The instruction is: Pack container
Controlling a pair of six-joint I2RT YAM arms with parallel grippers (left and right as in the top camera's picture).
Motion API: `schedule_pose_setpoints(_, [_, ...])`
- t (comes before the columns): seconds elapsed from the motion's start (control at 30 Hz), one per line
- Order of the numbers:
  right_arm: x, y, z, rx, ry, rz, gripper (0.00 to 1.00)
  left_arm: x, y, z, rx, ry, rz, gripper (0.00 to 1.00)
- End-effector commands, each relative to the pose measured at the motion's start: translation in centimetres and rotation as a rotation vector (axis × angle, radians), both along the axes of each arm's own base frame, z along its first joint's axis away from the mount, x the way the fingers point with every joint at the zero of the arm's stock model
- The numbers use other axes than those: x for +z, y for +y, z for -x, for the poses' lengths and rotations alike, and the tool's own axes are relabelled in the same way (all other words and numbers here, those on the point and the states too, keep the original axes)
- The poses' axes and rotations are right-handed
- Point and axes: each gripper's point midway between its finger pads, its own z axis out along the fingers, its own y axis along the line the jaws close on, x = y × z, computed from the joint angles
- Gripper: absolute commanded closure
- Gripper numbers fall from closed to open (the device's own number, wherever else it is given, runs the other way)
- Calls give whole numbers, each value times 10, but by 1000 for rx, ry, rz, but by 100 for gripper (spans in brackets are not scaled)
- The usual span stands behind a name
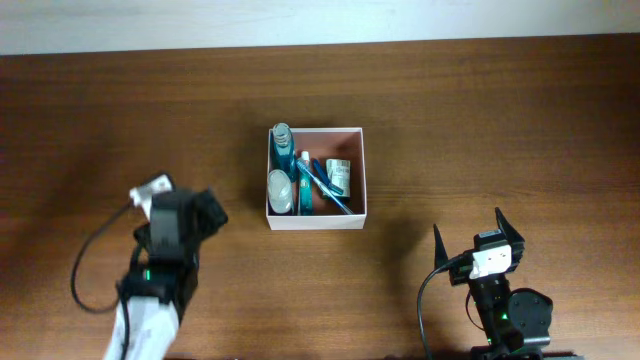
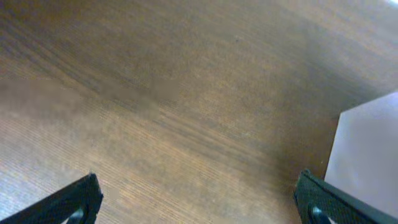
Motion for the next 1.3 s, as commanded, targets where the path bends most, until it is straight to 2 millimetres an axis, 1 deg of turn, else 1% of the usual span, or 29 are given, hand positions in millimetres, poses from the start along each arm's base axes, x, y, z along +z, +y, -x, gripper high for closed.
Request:
schedule_pose_setpoints(0.0, [-3, -4, 0, -18, -1, 0, 2, -9, 3, 18, 6, -68, 9, 1])
schedule_pose_setpoints(0.17, [-3, -4, 0, -18, -1, 0, 1, -27, 5, 39, 5, -151, 17, 1])
schedule_pose_setpoints(0.3, [-2, -4, 0, -18, -1, 0, 2, -37, 6, 51, 3, -198, 23, 1])
schedule_pose_setpoints(0.57, [-3, -4, 0, -18, -1, 0, 1, -41, 7, 61, -5, -287, 11, 1])
schedule_pose_setpoints(0.87, [-3, -4, 0, -18, -1, 0, 2, 3, 3, 55, -154, -434, -193, 1])
schedule_pose_setpoints(1.17, [-2, -4, 0, -18, -1, 0, 2, 26, -8, 55, -307, -501, -396, 1])
schedule_pose_setpoints(1.27, [-3, -4, 0, -18, -1, 0, 2, 35, -8, 57, -323, -529, -454, 1])
